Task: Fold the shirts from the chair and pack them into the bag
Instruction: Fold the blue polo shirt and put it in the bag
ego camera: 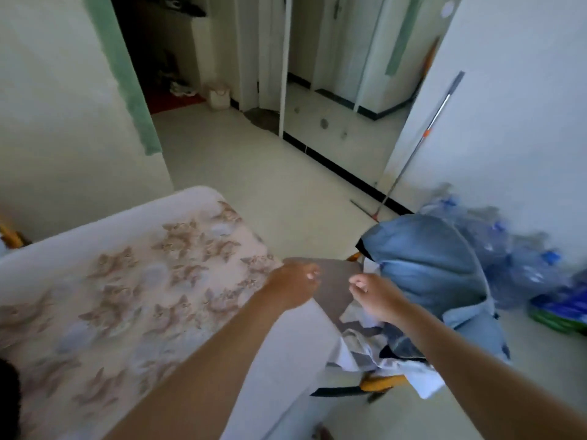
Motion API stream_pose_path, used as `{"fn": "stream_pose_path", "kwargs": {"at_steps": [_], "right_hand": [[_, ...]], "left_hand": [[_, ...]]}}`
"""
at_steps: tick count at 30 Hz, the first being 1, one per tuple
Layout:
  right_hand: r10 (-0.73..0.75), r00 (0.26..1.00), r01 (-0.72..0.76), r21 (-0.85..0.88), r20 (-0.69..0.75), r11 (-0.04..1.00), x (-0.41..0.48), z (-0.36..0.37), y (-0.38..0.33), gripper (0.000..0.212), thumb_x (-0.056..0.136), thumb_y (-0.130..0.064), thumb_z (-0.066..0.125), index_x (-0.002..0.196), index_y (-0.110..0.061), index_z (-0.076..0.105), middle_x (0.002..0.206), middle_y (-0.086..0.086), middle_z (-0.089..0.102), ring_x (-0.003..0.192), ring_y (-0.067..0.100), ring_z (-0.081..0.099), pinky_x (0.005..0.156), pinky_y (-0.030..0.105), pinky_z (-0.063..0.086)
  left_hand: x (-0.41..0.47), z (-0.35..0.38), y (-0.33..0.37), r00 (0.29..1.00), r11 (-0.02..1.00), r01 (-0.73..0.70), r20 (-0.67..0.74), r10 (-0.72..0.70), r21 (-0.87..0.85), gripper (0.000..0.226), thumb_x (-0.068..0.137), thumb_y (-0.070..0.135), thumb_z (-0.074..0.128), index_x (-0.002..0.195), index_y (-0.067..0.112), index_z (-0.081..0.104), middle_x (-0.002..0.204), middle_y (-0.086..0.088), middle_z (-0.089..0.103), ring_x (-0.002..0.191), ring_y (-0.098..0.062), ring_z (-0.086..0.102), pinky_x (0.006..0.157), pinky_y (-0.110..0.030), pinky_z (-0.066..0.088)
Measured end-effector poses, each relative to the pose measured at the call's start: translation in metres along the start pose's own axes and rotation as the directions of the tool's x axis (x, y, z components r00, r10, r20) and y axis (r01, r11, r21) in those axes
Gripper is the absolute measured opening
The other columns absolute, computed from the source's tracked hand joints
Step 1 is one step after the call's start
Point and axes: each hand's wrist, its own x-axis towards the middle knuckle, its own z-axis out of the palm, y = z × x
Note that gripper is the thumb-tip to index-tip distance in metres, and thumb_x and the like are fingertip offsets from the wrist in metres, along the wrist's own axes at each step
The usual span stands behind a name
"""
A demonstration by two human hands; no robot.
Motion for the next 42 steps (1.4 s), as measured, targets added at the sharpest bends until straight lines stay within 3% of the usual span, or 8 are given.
{"fn": "stream_pose_path", "kwargs": {"at_steps": [3, 9, 16, 21, 27, 31, 34, 42], "right_hand": [[0.059, 0.997, -0.062, -0.085, -0.047, 0.994, 0.0, -0.033, 0.09, 0.029, 0.097, -0.033, 0.049, 0.113, -0.019, 0.068, 0.112, 0.005, 0.07, 0.1, 0.022, 0.065, 0.084, 0.034, 0.05], [0.147, 0.985, -0.166, -0.294, -0.087, 0.941, -0.014, -0.077, 0.211, 0.048, 0.093, -0.042, 0.053, 0.141, -0.034, 0.051, 0.156, 0.0, 0.035, 0.145, 0.025, 0.029, 0.112, 0.04, 0.03], [-0.116, 0.975, 0.045, -0.339, -0.192, 0.94, -0.027, -0.062, 0.276, 0.021, 0.062, -0.035, 0.09, 0.078, -0.037, 0.076, 0.125, -0.003, 0.068, 0.128, 0.03, 0.057, 0.077, 0.042, 0.055], [-0.096, 0.93, 0.067, -0.092, -0.355, 0.993, -0.023, -0.064, 0.269, 0.01, 0.08, -0.026, 0.076, 0.089, -0.024, 0.072, 0.105, -0.005, 0.072, 0.118, 0.028, 0.063, 0.087, 0.044, 0.051], [0.036, 0.934, -0.044, -0.016, -0.356, 0.999, -0.014, -0.08, 0.272, 0.022, 0.072, -0.027, 0.073, 0.093, -0.022, 0.071, 0.095, 0.004, 0.063, 0.089, 0.033, 0.058, 0.08, 0.039, 0.048], [0.067, 0.908, -0.05, 0.053, -0.414, 0.997, 0.0, -0.102, 0.248, 0.014, 0.092, -0.021, 0.064, 0.102, -0.011, 0.062, 0.098, 0.012, 0.064, 0.091, 0.036, 0.061, 0.075, 0.037, 0.041], [0.065, 0.878, 0.0, 0.136, -0.474, 0.991, 0.012, -0.122, 0.219, 0.026, 0.098, -0.018, 0.05, 0.123, -0.013, 0.053, 0.118, 0.009, 0.061, 0.103, 0.031, 0.058, 0.084, 0.039, 0.042], [0.179, 0.938, -0.246, -0.207, -0.297, 0.947, 0.018, -0.126, 0.214, 0.026, 0.098, -0.036, 0.05, 0.118, -0.021, 0.057, 0.118, 0.005, 0.061, 0.107, 0.028, 0.058, 0.088, 0.036, 0.042]], "left_hand": [[0.056, 0.038, 0.071, 0.99, 0.998, -0.066, 0.122, 0.067, -0.009, 0.035, 0.097, 0.036, 0.052, 0.13, 0.027, 0.058, 0.132, 0.0, 0.061, 0.115, -0.024, 0.059, 0.099, -0.034, 0.046], [0.127, 0.105, 0.169, 0.945, 0.989, -0.148, 0.297, 0.139, 0.008, 0.034, 0.099, 0.029, 0.047, 0.13, 0.02, 0.057, 0.133, -0.007, 0.057, 0.117, -0.029, 0.056, 0.097, -0.036, 0.046], [0.158, 0.194, 0.225, 0.849, 0.969, -0.246, 0.485, 0.21, 0.012, 0.047, 0.085, 0.045, 0.062, 0.124, 0.02, 0.056, 0.128, -0.004, 0.058, 0.116, -0.026, 0.055, 0.095, -0.045, 0.049], [0.167, 0.217, 0.226, 0.909, 0.973, -0.19, 0.352, 0.224, -0.128, 0.009, 0.098, 0.02, 0.05, 0.098, 0.013, 0.055, 0.095, -0.011, 0.063, 0.091, -0.031, 0.061, 0.069, -0.035, 0.042], [0.188, 0.157, 0.217, 0.956, 0.957, -0.121, 0.23, 0.184, -0.265, 0.033, 0.093, 0.001, 0.04, 0.09, 0.031, 0.054, 0.082, 0.0, 0.059, 0.074, -0.019, 0.052, 0.061, -0.025, 0.039], [0.187, 0.121, 0.222, 0.949, 0.947, -0.207, 0.185, 0.255, -0.247, 0.006, 0.1, 0.025, 0.051, 0.1, 0.02, 0.055, 0.08, 0.005, 0.057, 0.074, -0.013, 0.052, 0.063, -0.024, 0.04], [0.186, 0.102, 0.224, 0.914, 0.959, -0.189, 0.318, 0.251, -0.213, 0.045, 0.083, 0.045, 0.071, 0.114, 0.02, 0.051, 0.1, 0.009, 0.058, 0.09, -0.008, 0.055, 0.078, -0.028, 0.048], [0.194, 0.032, 0.193, 0.935, 0.935, -0.355, 0.025, 0.355, -0.001, 0.007, 0.095, 0.018, 0.059, 0.092, 0.024, 0.061, 0.087, 0.008, 0.057, 0.08, -0.012, 0.056, 0.07, -0.03, 0.043]]}}
